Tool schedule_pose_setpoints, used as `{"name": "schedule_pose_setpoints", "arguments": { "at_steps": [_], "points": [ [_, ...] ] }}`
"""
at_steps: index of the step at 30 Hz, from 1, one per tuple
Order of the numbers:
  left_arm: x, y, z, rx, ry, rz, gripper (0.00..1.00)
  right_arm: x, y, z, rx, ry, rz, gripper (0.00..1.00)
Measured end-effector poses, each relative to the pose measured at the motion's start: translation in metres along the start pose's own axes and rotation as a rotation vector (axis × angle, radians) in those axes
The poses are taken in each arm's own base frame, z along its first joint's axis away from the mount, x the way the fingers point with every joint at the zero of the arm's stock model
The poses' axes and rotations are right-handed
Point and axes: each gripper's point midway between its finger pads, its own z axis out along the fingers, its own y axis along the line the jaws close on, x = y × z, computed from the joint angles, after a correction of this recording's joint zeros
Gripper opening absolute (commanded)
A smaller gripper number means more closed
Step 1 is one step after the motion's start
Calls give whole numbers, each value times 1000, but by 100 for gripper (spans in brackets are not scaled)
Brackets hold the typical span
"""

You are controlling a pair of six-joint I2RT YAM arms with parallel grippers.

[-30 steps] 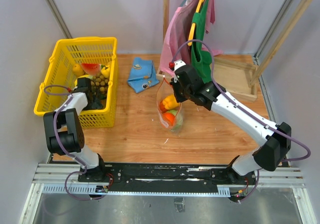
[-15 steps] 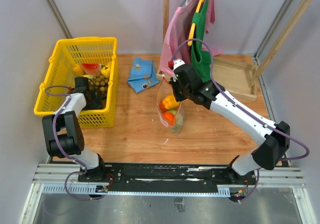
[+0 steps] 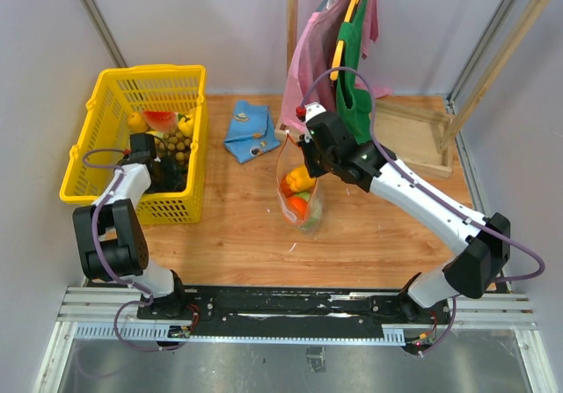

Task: Place the food in the zip-top bag and seal the zipper
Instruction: Pick up the fake fruit from the bin.

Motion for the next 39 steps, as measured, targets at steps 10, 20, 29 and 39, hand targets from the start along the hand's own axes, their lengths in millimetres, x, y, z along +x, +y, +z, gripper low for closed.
{"name": "schedule_pose_setpoints", "arguments": {
  "at_steps": [10,20,29,39],
  "points": [
    [0,7,20,-54,25,6,69,8,-2,2,1,-1,-1,1],
    [-8,11,29,-84,21,36,35,10,-3,-1,-2,-13,1,1],
    [-12,5,7,-48,-10,36,1,7,-3,-5,-4,-26,4,1],
    [-35,-16,-48,57,-110,34,0,5,-3,-9,-6,-35,6,1]
  ]
}}
